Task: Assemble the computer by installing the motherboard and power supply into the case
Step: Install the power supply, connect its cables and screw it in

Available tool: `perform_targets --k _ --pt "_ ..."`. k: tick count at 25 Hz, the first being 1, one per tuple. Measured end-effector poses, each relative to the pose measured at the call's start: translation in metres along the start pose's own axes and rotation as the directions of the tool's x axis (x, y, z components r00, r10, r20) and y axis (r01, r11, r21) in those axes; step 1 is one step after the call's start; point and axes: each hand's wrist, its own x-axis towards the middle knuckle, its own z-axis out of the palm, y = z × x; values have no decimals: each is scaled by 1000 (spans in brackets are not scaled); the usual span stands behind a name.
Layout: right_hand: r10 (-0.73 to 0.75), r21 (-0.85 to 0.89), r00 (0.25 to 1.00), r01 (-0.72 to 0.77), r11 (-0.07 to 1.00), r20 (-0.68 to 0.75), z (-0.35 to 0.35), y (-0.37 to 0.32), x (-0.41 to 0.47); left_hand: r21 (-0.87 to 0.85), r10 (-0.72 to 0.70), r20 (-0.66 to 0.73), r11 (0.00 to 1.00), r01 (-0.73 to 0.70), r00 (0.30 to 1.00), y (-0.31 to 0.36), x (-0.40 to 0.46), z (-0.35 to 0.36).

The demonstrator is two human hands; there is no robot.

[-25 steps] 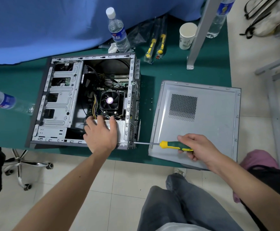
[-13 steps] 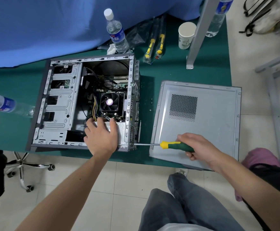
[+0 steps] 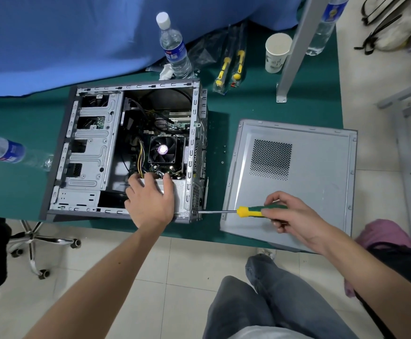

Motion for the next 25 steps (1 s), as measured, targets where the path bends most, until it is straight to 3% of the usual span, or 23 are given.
perform_targets --k 3,8,12,17,22,25 --pt "25 -227 999 -34 973 -41 8 -1 0 -10 -1 -3 1000 1 1000 -1 0 0" --pt "-11 50 1000 10 999 20 0 1 -2 -23 8 -9 1000 -8 1000 -1 -1 -1" --pt "36 -218 999 -40 975 -23 6 0 -1 -26 0 -16 1000 -1 1000 0 -1 -2" --pt "-1 6 997 0 1000 72 -4 -3 -3 -28 3 -10 1000 -3 1000 1 -2 -3" --pt "26 -236 1000 -23 972 7 6 -5 -2 -21 1 4 1000 -1 1000 1 -1 -2" --pt "37 -101 997 -30 994 65 -1 -6 -4 -22 -5 8 1000 5 1000 1 -1 -2"
